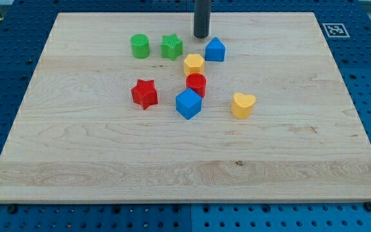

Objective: Move the blue triangle down a bit

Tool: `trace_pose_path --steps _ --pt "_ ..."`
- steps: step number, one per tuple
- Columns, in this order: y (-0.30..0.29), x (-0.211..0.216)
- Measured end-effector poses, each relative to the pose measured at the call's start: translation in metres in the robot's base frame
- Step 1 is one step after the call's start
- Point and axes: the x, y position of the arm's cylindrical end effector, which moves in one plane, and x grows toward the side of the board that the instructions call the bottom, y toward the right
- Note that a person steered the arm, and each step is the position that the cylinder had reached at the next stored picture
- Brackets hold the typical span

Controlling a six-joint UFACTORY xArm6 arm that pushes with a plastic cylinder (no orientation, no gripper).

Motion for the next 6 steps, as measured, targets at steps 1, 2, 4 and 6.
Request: trace_pose_path --steps 1,2,4,6 --pt "0.003 0.01" --pt "0.024 0.04" --pt "0.09 0.08" --pt "0.101 0.1"
